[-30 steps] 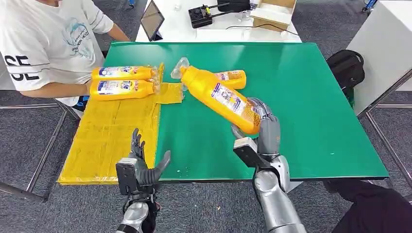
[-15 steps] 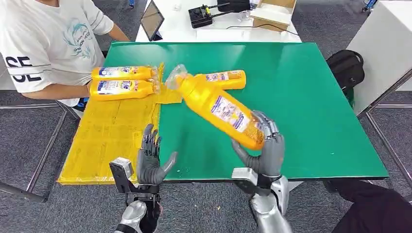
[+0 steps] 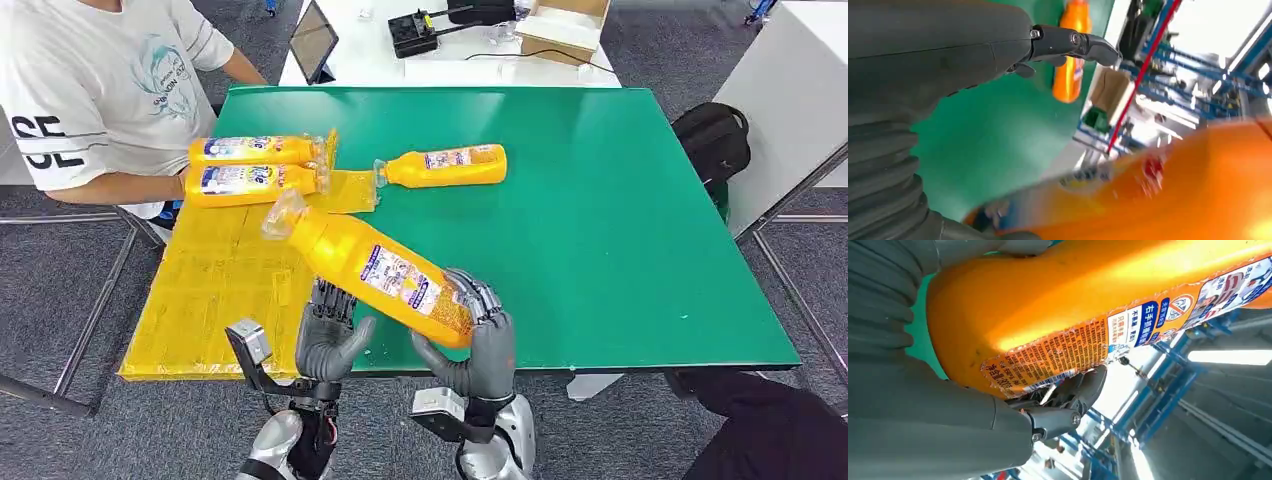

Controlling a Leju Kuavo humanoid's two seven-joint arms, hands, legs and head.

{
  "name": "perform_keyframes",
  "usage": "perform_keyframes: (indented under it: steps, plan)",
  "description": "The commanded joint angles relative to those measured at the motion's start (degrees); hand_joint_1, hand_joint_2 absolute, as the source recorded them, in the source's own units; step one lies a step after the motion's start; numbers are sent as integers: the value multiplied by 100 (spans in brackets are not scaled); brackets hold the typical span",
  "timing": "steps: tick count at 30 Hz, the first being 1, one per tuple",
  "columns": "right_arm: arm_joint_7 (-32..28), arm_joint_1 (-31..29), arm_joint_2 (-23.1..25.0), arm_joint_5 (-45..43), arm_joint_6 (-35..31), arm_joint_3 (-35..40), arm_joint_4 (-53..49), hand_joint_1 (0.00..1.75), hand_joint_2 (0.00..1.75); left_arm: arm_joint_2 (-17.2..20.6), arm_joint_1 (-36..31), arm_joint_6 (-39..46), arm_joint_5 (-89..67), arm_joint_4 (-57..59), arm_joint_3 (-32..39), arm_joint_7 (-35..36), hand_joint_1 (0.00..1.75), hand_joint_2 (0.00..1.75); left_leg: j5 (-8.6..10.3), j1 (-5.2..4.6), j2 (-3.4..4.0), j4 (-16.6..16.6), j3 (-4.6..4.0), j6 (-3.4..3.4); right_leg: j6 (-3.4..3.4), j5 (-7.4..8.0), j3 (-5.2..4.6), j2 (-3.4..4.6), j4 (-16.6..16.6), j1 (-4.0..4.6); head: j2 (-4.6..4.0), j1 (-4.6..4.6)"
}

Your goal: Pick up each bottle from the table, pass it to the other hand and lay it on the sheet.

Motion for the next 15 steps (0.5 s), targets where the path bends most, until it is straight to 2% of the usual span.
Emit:
perform_keyframes:
  steps: [1, 15]
  plan:
    - [-197, -242, -107, -33, 42, 137, 960, 175, 175, -166, -95, -349, 159, 440, -172, 69, 0, 175, -7, 1, 1, -6, 26, 6, -12, -6, 27, -5, -9, 5, 0, -2]
    - [-197, -249, -104, -29, 50, 147, 977, 175, 175, -166, -97, -354, 161, 440, -176, 64, 0, 175, -7, 0, 1, -5, 21, 6, -12, -6, 23, -5, -6, 3, 0, 0]
